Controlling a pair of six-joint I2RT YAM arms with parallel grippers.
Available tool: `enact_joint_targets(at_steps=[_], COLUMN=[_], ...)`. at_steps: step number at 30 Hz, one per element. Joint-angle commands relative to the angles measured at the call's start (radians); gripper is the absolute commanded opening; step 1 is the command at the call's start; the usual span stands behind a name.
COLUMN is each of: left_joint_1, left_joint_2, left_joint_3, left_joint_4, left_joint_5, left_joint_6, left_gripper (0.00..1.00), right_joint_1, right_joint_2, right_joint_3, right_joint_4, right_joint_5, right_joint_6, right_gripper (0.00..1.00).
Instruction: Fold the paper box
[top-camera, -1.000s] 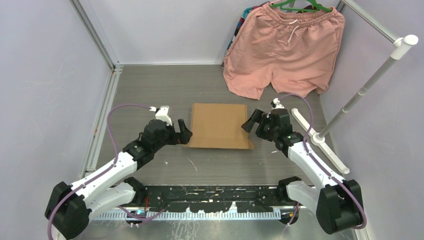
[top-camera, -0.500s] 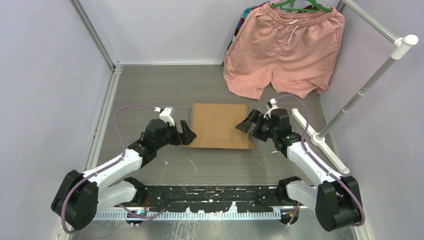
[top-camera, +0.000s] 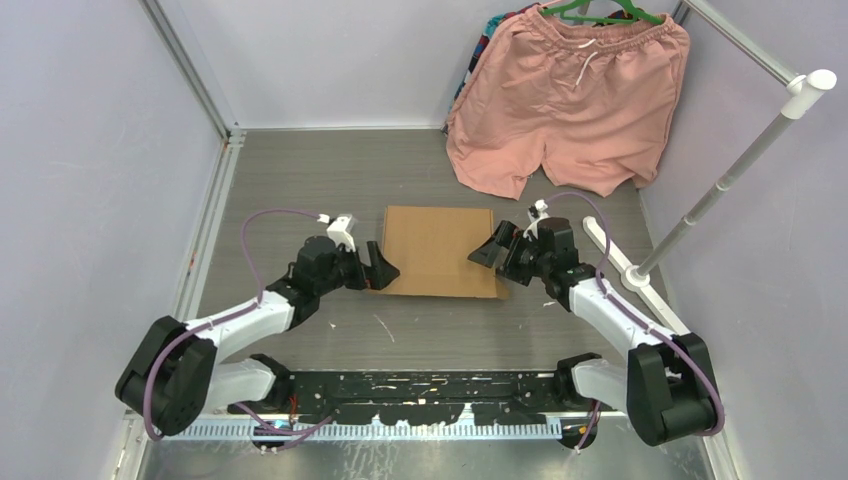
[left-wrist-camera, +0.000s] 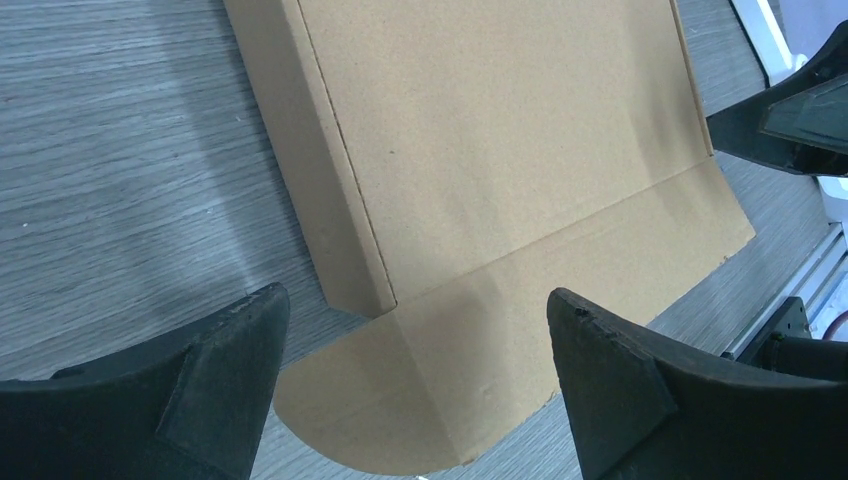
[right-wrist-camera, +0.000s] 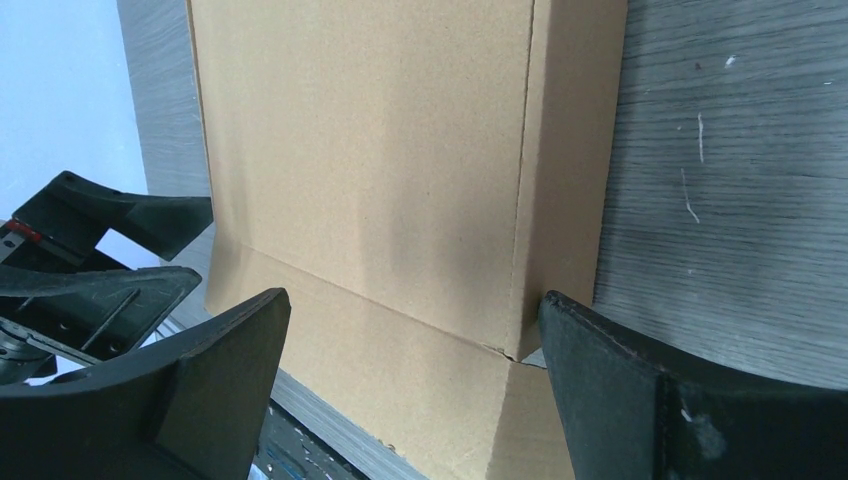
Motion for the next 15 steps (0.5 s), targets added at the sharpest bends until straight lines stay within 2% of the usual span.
enact_joint_targets(at_steps=[1, 15], left_joint_1=[0.007, 0.007], left_joint_2=[0.024, 0.115], left_joint_3=[0.000, 0.009], left_joint_4=[0.103, 0.191], left_joint_5=[0.031, 0.071], left_joint_6=[-0.009, -0.025], left_gripper=[1.00, 1.00], right_joint_1=[-0.004, -0.008], right_joint_2=[0.012, 0.034], right_joint_3=[-0.003, -0.012], right_joint_4=[0.066, 0.092], right_joint_5=[-0.024, -0.007], right_joint_6=[0.007, 0.004], right_gripper=[1.00, 1.00])
